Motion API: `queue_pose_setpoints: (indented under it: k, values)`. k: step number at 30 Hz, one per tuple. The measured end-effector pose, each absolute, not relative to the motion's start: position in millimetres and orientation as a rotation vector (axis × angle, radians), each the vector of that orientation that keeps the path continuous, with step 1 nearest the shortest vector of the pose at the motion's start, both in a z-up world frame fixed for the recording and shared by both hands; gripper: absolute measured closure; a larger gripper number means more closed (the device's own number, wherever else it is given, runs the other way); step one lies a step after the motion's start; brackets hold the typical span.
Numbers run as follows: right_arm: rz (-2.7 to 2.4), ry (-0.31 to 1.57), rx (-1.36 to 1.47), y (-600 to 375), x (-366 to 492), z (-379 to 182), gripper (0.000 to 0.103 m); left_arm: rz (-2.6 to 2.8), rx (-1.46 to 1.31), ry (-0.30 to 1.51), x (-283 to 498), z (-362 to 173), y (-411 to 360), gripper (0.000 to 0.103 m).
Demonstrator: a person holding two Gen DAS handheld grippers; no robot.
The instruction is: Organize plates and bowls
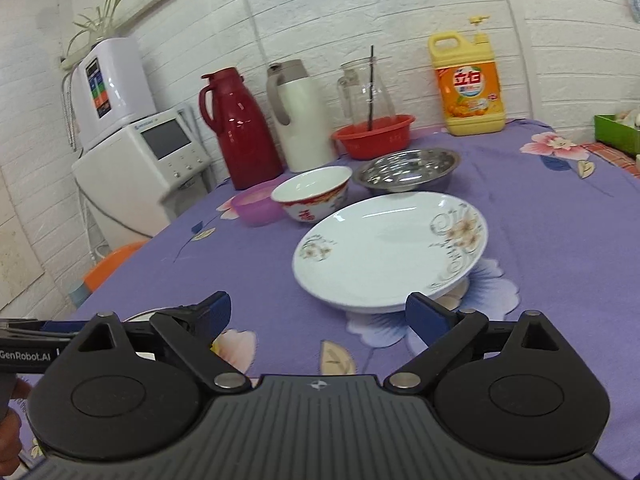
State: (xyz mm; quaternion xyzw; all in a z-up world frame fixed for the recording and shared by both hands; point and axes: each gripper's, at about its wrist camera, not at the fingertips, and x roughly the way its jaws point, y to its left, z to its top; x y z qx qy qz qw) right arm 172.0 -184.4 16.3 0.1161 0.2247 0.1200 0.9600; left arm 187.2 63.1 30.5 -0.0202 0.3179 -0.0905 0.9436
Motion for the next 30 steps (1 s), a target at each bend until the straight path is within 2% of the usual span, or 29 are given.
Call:
queue_pose_setpoints:
  k: [6, 15, 23, 30]
  values:
    - [0.174, 0.409, 0.259, -221, 168, 9, 0.000, -0.211, -0.019, 0.670, 201, 31, 33, 0.028]
    - [0.094, 0.444, 0.345, -264, 169, -4, 0.000, -0.249, 0.052, 0.684, 226, 35, -11, 0.027]
    - [0.121, 0.443, 0.264, -275, 193, 17, 0.000, -0.297, 0.060, 0.679, 261, 45, -36, 0.027]
    - [0.162, 0.394, 0.050, -261, 276, 61, 0.000, -0.261, 0.022, 0.697, 288, 54, -34, 0.027]
